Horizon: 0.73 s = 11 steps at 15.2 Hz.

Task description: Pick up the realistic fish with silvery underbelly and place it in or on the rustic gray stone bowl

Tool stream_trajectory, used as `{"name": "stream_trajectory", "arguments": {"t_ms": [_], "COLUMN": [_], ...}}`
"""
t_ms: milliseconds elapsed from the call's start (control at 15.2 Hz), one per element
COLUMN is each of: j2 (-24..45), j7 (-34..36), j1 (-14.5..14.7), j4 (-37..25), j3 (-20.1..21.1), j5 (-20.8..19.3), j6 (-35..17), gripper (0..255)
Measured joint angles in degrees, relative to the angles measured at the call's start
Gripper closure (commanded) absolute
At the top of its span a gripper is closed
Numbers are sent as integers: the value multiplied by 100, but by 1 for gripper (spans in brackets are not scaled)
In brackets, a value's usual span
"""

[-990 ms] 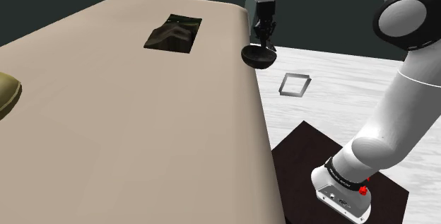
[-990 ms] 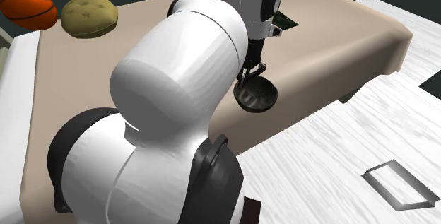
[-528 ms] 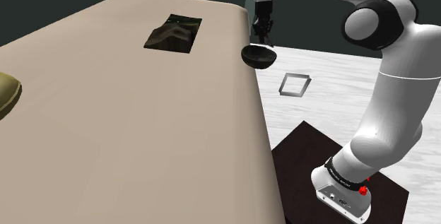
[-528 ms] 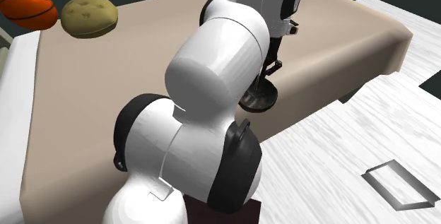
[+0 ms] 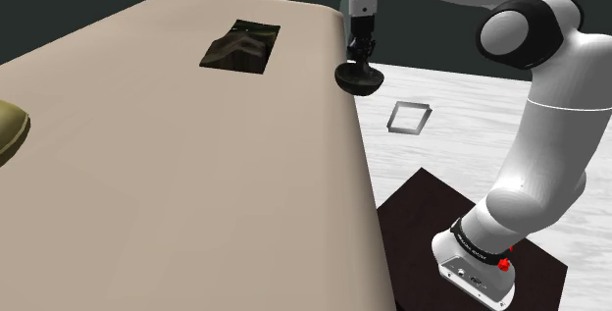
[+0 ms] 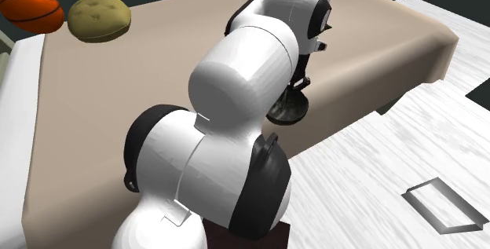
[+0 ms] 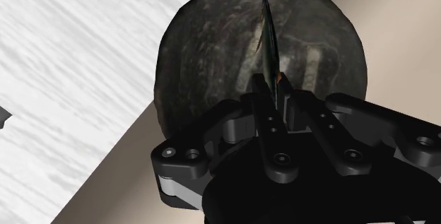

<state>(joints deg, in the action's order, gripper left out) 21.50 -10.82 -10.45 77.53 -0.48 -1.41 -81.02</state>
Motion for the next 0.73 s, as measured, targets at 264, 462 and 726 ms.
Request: {"name": "stream_trajectory", "arguments": {"t_ms": [264,462,726], "j2": [-5,-5,-5], "j7": [5,4,4], "j1": [1,1,1], "j4": [124,130,130], "j3": [1,1,1], "j5": [1,0,0], "j6": [-121,-128,-128], "gripper": [255,255,0]}}
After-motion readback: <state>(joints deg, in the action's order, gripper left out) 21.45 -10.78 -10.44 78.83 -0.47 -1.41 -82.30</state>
